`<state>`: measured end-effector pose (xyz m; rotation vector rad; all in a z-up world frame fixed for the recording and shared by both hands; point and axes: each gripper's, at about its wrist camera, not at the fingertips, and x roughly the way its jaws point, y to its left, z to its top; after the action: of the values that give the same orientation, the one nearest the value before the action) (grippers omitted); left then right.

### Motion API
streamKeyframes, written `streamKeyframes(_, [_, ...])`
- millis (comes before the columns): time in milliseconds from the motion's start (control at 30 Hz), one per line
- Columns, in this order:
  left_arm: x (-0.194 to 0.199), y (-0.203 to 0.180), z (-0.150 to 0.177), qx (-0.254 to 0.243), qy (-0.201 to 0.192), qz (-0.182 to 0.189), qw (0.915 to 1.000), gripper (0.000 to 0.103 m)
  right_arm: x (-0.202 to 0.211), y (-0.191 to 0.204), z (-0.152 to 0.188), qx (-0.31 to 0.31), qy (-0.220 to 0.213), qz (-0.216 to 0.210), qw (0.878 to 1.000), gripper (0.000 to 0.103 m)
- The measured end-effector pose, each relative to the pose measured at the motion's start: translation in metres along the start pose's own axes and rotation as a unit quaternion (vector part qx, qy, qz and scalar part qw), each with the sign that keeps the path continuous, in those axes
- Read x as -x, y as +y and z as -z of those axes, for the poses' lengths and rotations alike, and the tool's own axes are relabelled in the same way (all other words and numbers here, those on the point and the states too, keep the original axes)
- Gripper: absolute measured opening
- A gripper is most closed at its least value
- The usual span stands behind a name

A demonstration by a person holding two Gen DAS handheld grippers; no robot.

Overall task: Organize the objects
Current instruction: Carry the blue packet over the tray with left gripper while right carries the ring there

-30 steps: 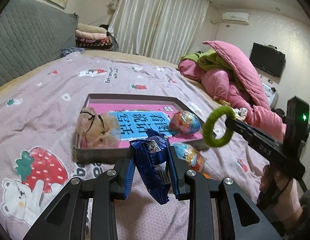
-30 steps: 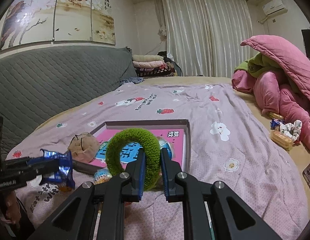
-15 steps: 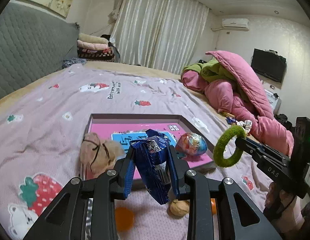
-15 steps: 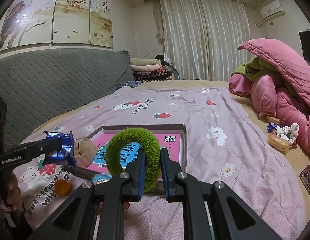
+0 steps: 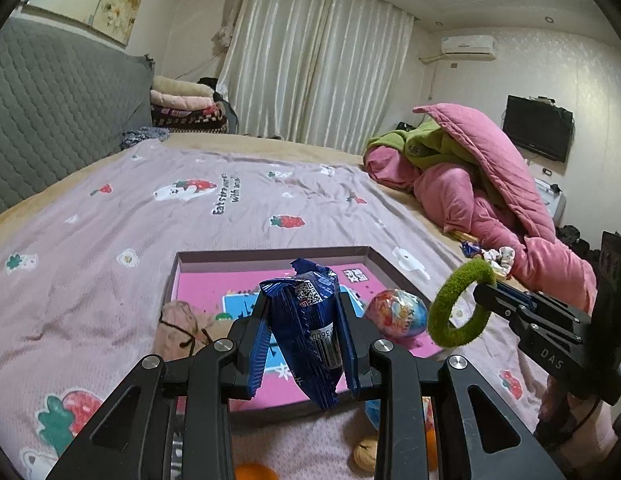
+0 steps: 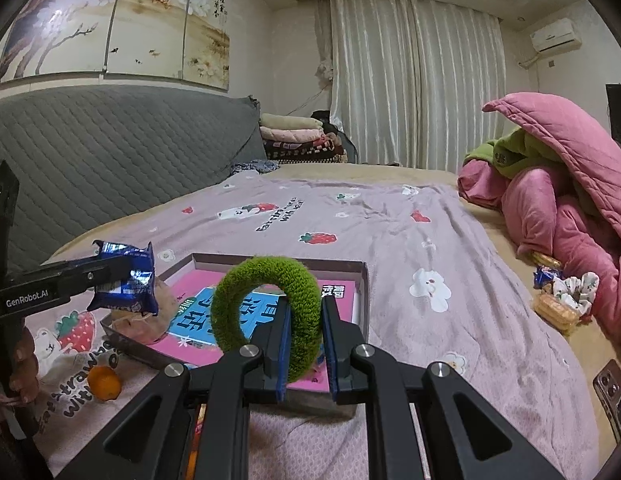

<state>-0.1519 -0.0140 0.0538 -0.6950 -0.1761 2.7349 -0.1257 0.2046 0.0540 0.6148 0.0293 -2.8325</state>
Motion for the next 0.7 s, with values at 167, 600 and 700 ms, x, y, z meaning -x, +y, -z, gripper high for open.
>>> streamKeyframes(167, [-0.008, 0.005, -0.007, 0.003, -0.002, -0.003, 1.0, 0.031, -0.004, -0.002, -0.004, -0.002, -0.005, 0.003, 1.0, 0.015])
streamKeyframes(600, [-0.019, 0.026, -0.021, 0.016, -0.006, -0.01, 0.9998, 0.031, -0.029, -0.008, -0.029, 0.0, -0.02, 0.016, 1.0, 0.015])
streamKeyframes(700, [-0.023, 0.031, -0.019, 0.018, -0.002, -0.015, 0.9997, 0.031, -0.033, -0.007, -0.026, 0.002, -0.011, 0.013, 1.0, 0.015])
